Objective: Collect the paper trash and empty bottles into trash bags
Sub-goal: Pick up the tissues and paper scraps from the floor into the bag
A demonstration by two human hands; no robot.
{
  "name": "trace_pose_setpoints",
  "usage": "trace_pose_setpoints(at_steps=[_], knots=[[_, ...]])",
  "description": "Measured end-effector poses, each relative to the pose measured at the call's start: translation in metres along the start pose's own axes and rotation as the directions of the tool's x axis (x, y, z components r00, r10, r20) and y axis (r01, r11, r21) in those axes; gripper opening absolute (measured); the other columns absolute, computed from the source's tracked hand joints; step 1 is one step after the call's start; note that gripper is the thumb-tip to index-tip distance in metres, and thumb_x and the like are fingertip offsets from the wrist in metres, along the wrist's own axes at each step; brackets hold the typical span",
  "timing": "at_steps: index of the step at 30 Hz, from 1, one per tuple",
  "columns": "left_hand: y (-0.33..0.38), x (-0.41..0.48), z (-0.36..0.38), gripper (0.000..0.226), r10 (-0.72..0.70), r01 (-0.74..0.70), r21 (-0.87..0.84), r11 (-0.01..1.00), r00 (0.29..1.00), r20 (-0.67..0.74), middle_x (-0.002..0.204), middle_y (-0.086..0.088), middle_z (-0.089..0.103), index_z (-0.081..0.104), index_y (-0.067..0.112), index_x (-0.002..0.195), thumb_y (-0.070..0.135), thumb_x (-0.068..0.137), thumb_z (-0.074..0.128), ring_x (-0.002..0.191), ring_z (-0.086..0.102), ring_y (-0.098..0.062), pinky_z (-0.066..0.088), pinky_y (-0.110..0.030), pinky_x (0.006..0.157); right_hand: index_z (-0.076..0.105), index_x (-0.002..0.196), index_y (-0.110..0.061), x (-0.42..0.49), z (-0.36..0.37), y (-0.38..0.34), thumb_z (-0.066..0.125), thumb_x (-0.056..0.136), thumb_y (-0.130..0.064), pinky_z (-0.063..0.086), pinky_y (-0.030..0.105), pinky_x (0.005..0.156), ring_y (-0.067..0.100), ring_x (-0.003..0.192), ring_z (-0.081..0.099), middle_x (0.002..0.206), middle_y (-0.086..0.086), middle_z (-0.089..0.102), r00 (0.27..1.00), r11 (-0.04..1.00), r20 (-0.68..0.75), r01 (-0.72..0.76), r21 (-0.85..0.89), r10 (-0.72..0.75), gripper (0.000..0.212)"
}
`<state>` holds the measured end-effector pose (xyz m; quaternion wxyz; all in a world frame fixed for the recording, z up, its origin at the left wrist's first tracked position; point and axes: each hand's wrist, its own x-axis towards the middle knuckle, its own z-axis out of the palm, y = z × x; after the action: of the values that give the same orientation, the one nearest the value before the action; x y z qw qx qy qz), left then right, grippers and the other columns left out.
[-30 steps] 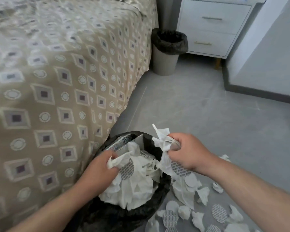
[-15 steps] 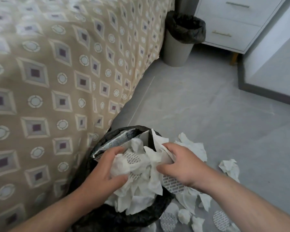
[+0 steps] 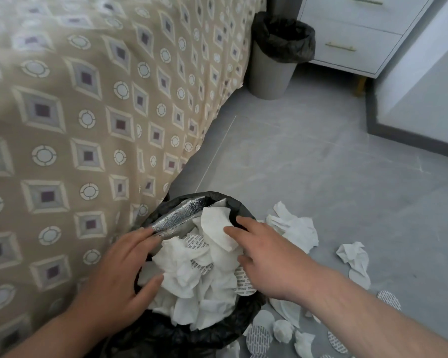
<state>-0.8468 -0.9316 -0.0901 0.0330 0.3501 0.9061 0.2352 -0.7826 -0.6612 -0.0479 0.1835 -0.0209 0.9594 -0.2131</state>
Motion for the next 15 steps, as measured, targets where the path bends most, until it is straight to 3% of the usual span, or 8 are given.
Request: trace_pose_setpoints(at_steps=[3,5,9,12,15], knots=[[-0.008,-0.015,0.006,0.073,-0.045,0.039,0.076,0.996,0.995,0.089,0.153,-0.006,0.027,0.028,0.02,0.145,0.064,0.086,0.034,0.141,0.023,-0.022,0.017,-0.029,0.112,0.011,0.15,-0.04,0.004,0.003,0.001,0.048,0.087,-0.001,0.039,0.038,0.108,0.019,0.148,0.004,0.162,-0.005,-0.004,0.994,0.984,0.08,0.088,-0.152,-0.077,0.083],[-0.012,-0.022,0.011,0.079,-0.04,0.025,0.111,0.993,0.99,0.134,0.158,-0.007,0.015,0.016,0.024,0.15,0.069,0.086,0.027,0.146,0.012,-0.021,0.009,-0.026,0.115,0.008,0.151,-0.038,0.009,0.008,-0.002,0.051,0.085,0.003,0.042,0.043,0.105,0.023,0.148,0.006,0.162,-0.002,-0.004,0.987,0.969,0.141,0.112,-0.222,-0.082,0.088],[-0.015,-0.022,0.018,0.084,-0.049,0.029,0.134,0.991,0.987,0.152,0.159,-0.009,0.01,0.021,0.017,0.149,0.072,0.085,0.024,0.145,0.012,-0.024,0.007,-0.026,0.114,0.008,0.151,-0.029,0.013,0.03,-0.011,0.054,0.084,0.006,0.045,0.047,0.1,0.032,0.143,0.019,0.16,0.007,0.009,0.966,0.965,0.256,0.104,-0.243,-0.04,0.089],[-0.012,-0.018,0.02,0.081,0.008,-0.021,0.115,0.993,0.994,0.11,0.158,-0.013,0.014,0.027,0.015,0.145,0.07,0.086,0.024,0.143,0.016,-0.032,0.01,-0.035,0.114,0.007,0.151,-0.031,0.008,0.04,-0.009,0.055,0.088,-0.003,0.044,0.049,0.101,0.035,0.141,0.021,0.158,0.01,0.011,0.959,0.976,0.279,0.097,-0.197,-0.039,0.084],[0.001,-0.008,0.008,0.074,0.114,-0.115,0.034,0.993,0.993,0.028,0.159,-0.006,0.012,0.027,0.022,0.143,0.069,0.086,0.026,0.145,0.015,-0.027,0.014,-0.039,0.113,0.011,0.151,-0.031,-0.006,0.023,-0.007,0.056,0.094,-0.028,0.042,0.049,0.103,0.032,0.139,0.026,0.157,0.009,0.016,0.975,0.976,0.191,0.143,-0.164,-0.111,0.073]])
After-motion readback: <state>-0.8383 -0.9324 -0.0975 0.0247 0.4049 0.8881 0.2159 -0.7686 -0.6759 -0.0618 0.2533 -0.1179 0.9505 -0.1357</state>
